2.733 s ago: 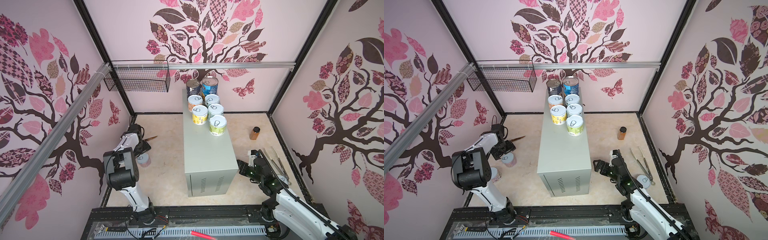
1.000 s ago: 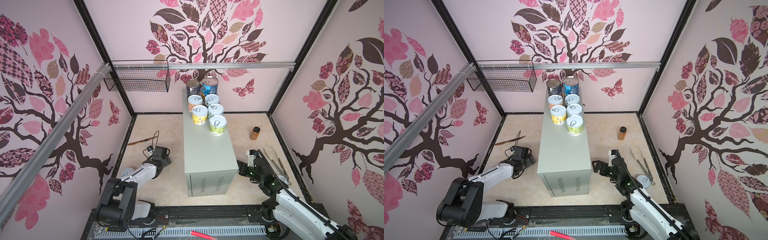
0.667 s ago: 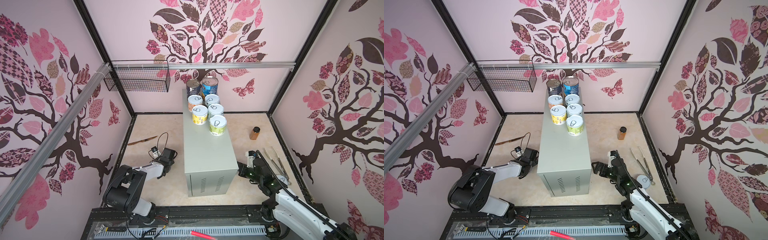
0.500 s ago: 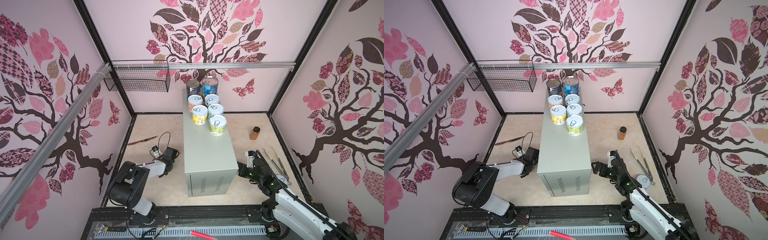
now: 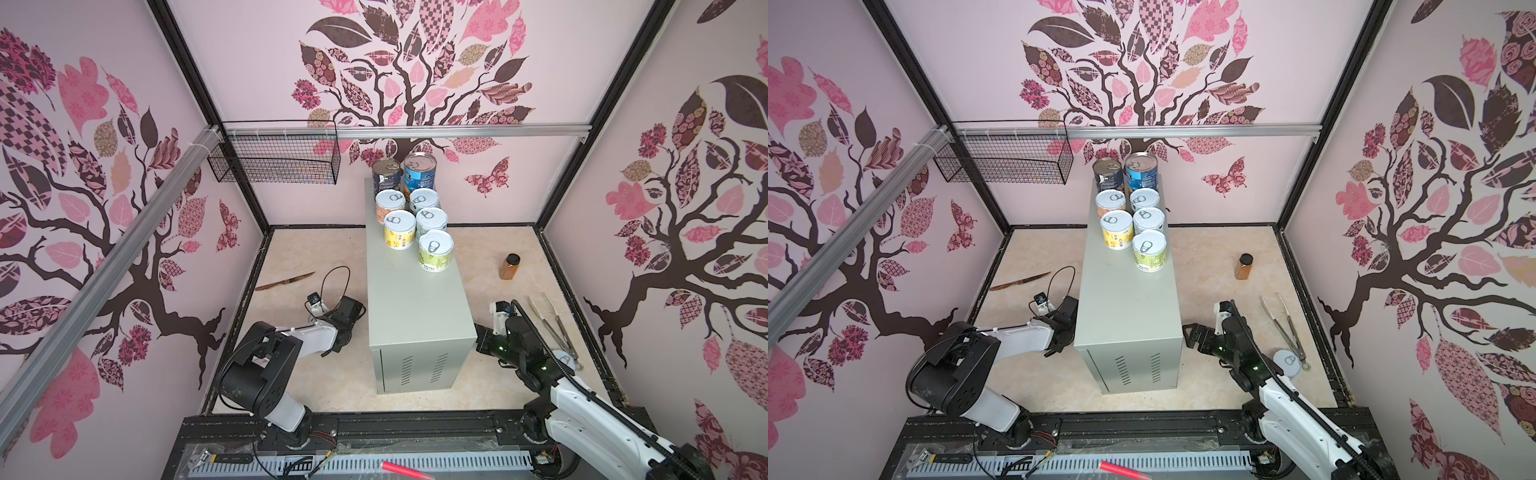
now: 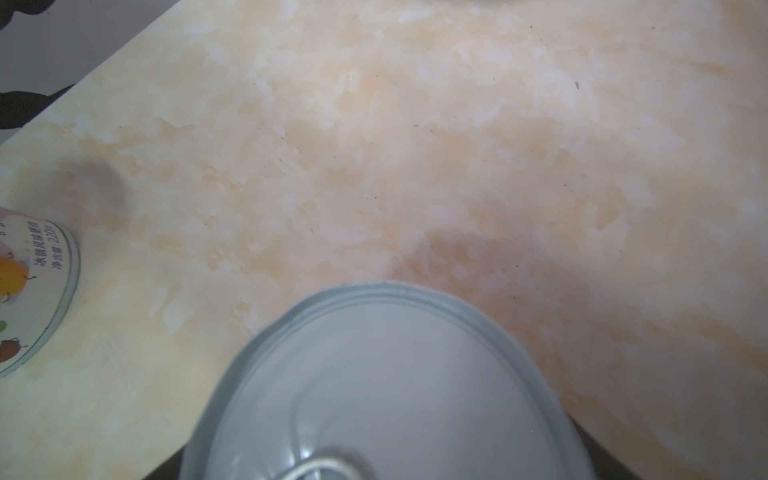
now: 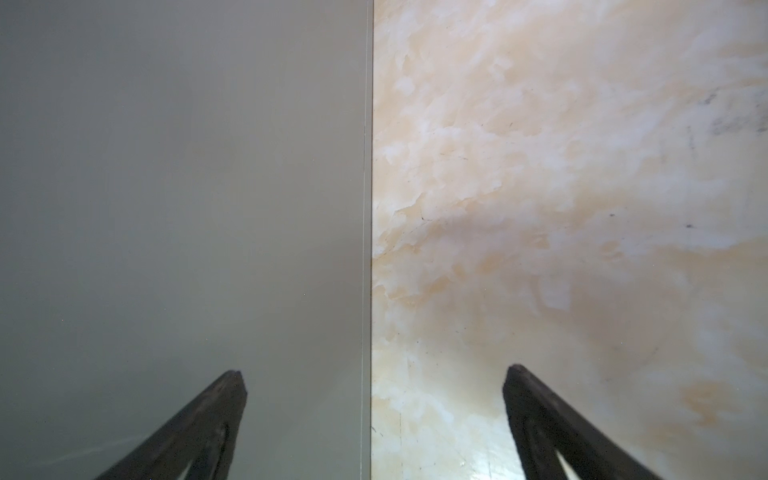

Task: Place and organize the canned foods onto the counter
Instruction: 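Lift the pink-labelled can with the left gripper toward the cabinet, then raise the pink-labelled can with the left gripper over the cabinet top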

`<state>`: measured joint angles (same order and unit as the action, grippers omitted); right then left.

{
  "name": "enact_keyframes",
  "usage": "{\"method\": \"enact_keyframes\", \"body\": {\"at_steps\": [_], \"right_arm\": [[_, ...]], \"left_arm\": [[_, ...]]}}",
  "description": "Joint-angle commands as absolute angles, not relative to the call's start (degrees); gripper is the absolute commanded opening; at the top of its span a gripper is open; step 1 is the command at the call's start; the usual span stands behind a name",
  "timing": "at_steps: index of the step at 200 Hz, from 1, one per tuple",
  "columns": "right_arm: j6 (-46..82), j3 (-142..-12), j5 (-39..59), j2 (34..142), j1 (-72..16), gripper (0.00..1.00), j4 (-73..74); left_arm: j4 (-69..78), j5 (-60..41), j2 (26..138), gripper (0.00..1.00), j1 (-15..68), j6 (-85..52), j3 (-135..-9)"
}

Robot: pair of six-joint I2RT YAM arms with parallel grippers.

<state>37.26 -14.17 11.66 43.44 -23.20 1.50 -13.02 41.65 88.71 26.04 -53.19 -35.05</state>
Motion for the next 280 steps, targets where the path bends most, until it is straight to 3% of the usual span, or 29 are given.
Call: {"method": "enact_keyframes", "body": {"at_steps": [1,38,154,280], "right_arm": [[36.7,-14.4,11.6,43.0,-23.6,1.00,1.2],[36.3,-15.0,10.7,42.2,-23.6,1.00,0.2],[34.0,-19.9,8.5,42.4,-23.6,1.00,-5.2],[31.5,-28.6,4.2,40.5,-23.6,1.00,-17.9]], "left_arm": [[-13.3,41.4,86.7,0.70,26.4,-53.0,-33.4],[-14.7,40.1,85.0,0.57,26.4,-51.4,-33.5],[-24.8,29.4,68.0,0.57,26.1,-39.6,-40.3],[-48.4,17.9,51.1,0.57,25.1,-27.5,-59.7]]}}
